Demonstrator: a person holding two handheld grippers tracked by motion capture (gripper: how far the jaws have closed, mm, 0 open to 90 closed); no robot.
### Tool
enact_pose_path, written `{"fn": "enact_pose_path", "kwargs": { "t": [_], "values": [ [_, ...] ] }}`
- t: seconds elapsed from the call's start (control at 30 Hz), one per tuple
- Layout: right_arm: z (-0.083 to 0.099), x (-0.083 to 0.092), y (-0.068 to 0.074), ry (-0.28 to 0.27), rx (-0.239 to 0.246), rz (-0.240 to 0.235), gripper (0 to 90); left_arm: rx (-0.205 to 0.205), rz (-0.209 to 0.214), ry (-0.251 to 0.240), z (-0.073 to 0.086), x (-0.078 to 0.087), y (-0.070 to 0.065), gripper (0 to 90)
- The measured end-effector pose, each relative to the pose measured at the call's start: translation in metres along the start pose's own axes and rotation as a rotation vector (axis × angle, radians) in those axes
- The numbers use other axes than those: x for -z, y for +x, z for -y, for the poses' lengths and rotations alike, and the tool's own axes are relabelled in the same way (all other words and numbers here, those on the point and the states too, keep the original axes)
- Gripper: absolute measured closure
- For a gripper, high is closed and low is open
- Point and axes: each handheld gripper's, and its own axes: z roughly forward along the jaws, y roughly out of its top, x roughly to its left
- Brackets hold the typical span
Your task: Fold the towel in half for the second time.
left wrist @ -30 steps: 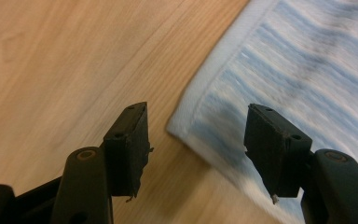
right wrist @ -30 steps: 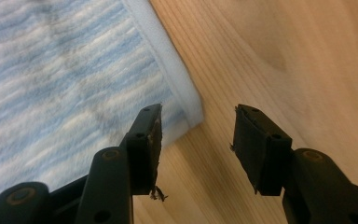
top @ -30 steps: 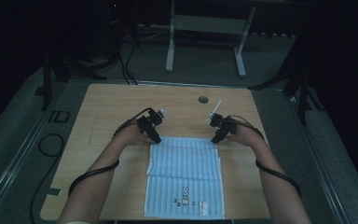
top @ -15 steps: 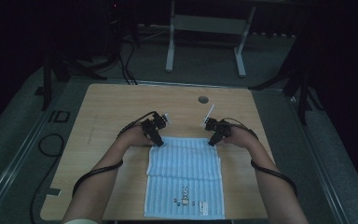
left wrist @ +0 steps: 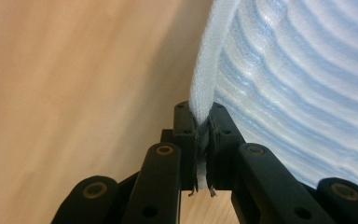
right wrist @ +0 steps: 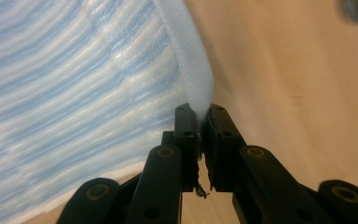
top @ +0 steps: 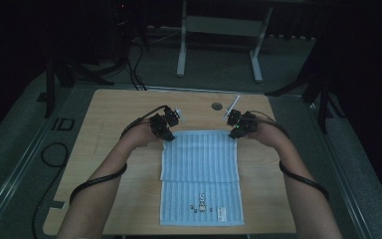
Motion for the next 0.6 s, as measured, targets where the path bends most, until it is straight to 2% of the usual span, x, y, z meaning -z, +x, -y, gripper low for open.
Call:
{"fn": "enact_pose_path", "kwargs": {
  "t": [0.03, 0.07, 0.1, 0.13, 0.17, 0.2, 0.23, 0.27, 0.3, 0.33, 0.37, 0.4, 0.43, 0.47, 0.5, 0.53, 0.57, 0.6],
  "values": [
    [-0.001, 0.008, -0.001, -0.011, 0.003, 0.018, 83.6, -0.006, -0.028, -0.025, -0.005, 0.019, 0.001, 83.3],
    [-0.001, 0.008, -0.001, -0.011, 0.003, 0.018, 83.6, -0.006, -0.028, -0.025, -0.005, 0.019, 0.001, 83.3],
    [-0.003, 0.017, -0.003, -0.021, 0.002, 0.033, 83.6, -0.004, -0.049, -0.041, -0.007, 0.029, 0.002, 83.3],
    [-0.006, 0.034, -0.005, -0.045, 0.012, 0.065, 83.6, -0.006, -0.053, -0.052, -0.01, 0.038, 0.003, 83.3],
    [-0.008, 0.042, -0.007, -0.055, 0.014, 0.084, 83.6, -0.017, -0.077, -0.063, -0.012, 0.048, 0.003, 83.3],
    [-0.008, 0.042, -0.007, -0.055, 0.014, 0.084, 83.6, -0.02, -0.093, -0.068, -0.016, 0.056, 0.003, 83.3],
    [-0.012, 0.06, -0.009, -0.075, 0.016, 0.119, 83.6, -0.028, -0.109, -0.07, -0.019, 0.065, 0.003, 83.3],
    [-0.012, 0.06, -0.009, -0.075, 0.016, 0.119, 83.6, -0.035, -0.135, -0.081, -0.022, 0.073, 0.003, 83.3],
    [-0.016, 0.078, -0.011, -0.093, 0.016, 0.161, 83.6, -0.028, -0.15, -0.086, -0.026, 0.081, 0.003, 83.2],
    [-0.016, 0.078, -0.011, -0.093, 0.016, 0.161, 83.6, -0.035, -0.17, -0.09, -0.029, 0.088, 0.003, 83.2],
    [-0.018, 0.087, -0.011, -0.103, 0.019, 0.187, 83.6, -0.033, -0.192, -0.099, -0.032, 0.095, 0.002, 83.0],
    [-0.02, 0.104, -0.012, -0.126, 0.017, 0.222, 83.6, -0.028, -0.197, -0.104, -0.034, 0.102, 0.0, 83.0],
    [-0.02, 0.104, -0.012, -0.126, 0.017, 0.222, 83.6, -0.04, -0.212, -0.116, -0.035, 0.108, -0.002, 83.0],
    [-0.019, 0.112, -0.011, -0.136, 0.022, 0.235, 83.6, -0.041, -0.223, -0.134, -0.035, 0.113, -0.005, 83.0],
    [-0.016, 0.124, -0.007, -0.157, 0.03, 0.255, 83.6, -0.046, -0.215, -0.145, -0.034, 0.118, -0.006, 83.0],
    [-0.016, 0.124, -0.007, -0.157, 0.03, 0.255, 83.6, -0.049, -0.202, -0.155, -0.032, 0.122, -0.009, 83.0],
    [-0.01, 0.132, 0.001, -0.179, 0.047, 0.257, 83.5, -0.056, -0.211, -0.166, -0.029, 0.124, -0.012, 83.0],
    [-0.01, 0.132, 0.001, -0.179, 0.047, 0.257, 83.5, -0.059, -0.219, -0.174, -0.026, 0.126, -0.015, 83.0]
  ]
}}
